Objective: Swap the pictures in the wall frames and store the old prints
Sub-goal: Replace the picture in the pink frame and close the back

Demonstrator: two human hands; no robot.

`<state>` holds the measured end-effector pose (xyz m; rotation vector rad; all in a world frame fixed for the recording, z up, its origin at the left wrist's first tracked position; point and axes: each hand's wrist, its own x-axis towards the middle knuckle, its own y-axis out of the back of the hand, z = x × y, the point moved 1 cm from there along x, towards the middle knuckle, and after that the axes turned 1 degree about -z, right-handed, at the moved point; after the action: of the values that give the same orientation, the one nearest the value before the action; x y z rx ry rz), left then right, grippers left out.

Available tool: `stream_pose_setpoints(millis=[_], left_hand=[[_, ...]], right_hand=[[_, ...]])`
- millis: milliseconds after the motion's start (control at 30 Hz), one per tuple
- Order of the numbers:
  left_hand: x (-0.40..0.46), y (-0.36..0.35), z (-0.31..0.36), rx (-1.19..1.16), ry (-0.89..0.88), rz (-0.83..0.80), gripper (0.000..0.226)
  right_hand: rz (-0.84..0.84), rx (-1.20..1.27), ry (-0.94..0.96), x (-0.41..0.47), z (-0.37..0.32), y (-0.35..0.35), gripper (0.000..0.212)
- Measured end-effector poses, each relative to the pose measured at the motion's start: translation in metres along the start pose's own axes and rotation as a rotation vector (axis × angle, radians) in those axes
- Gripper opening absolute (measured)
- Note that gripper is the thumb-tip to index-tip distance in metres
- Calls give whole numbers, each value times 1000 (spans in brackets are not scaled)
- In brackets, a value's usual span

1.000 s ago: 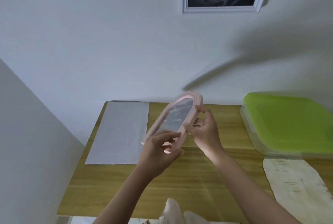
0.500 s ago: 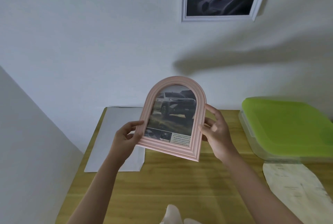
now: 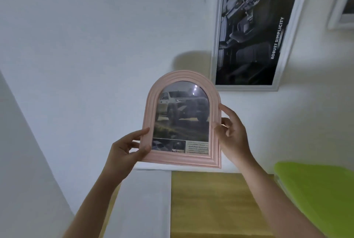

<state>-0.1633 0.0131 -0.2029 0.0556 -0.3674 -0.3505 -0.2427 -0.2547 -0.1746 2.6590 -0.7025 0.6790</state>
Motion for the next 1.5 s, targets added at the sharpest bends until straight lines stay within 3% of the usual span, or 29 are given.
stream_pose_setpoints(millis=[300,767,1233,1500], left_hand=[[102,51,83,55,-304,46,54],[228,93,165,80,-574,134,65],[261,105,152,79,-572,141,70],[261,97,148,76,-607,248,60]], right_hand=[[50,-40,337,118,-86,-26,47],[4,-1,520,252,-192,-50,44],[18,34,521,278,-177,-74,45],[96,-21,575,280,-164,-80,46]])
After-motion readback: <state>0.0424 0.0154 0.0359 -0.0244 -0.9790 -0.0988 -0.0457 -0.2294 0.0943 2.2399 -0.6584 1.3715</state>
